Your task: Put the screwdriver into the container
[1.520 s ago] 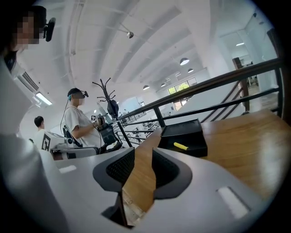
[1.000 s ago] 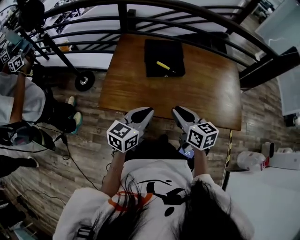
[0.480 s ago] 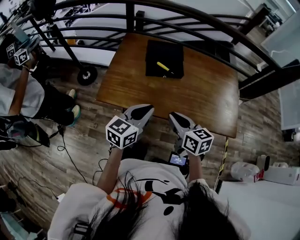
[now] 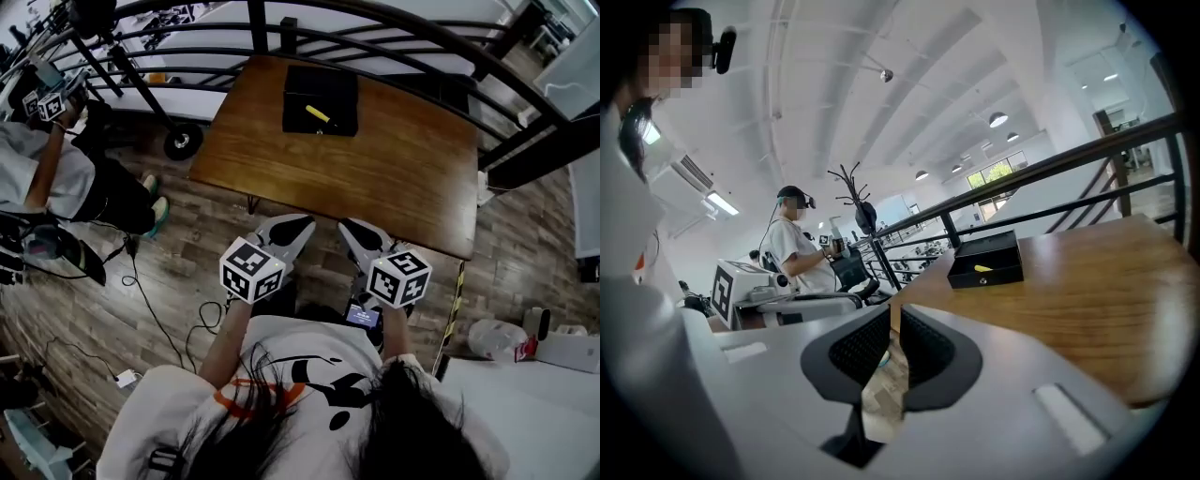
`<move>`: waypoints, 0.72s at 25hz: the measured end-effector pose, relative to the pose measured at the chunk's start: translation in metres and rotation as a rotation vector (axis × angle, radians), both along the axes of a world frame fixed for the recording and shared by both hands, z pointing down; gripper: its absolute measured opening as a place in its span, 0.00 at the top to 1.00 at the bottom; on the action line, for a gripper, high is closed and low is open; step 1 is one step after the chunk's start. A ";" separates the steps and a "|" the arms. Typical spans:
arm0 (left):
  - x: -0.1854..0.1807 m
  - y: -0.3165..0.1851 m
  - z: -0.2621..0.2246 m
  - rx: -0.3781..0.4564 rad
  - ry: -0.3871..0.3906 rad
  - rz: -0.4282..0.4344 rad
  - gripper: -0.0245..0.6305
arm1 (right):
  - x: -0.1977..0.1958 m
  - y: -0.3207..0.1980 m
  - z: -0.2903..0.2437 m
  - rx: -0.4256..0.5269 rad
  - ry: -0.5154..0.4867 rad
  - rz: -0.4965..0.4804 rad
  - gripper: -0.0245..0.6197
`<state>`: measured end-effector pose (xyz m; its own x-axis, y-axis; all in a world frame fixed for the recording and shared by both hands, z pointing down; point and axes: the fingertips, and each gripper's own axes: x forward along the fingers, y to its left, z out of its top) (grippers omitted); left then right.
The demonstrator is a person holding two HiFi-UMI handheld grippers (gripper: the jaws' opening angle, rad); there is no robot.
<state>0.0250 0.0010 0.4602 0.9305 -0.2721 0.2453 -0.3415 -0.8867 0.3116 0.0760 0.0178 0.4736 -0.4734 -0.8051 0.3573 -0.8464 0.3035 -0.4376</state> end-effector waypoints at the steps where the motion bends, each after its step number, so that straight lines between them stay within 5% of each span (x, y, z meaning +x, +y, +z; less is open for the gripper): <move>1: 0.001 0.007 0.001 0.001 -0.005 -0.001 0.96 | 0.000 0.005 0.001 0.001 -0.001 -0.006 0.87; 18: -0.011 0.099 0.010 0.028 -0.058 -0.028 0.96 | -0.022 0.083 0.008 0.032 -0.010 -0.076 0.88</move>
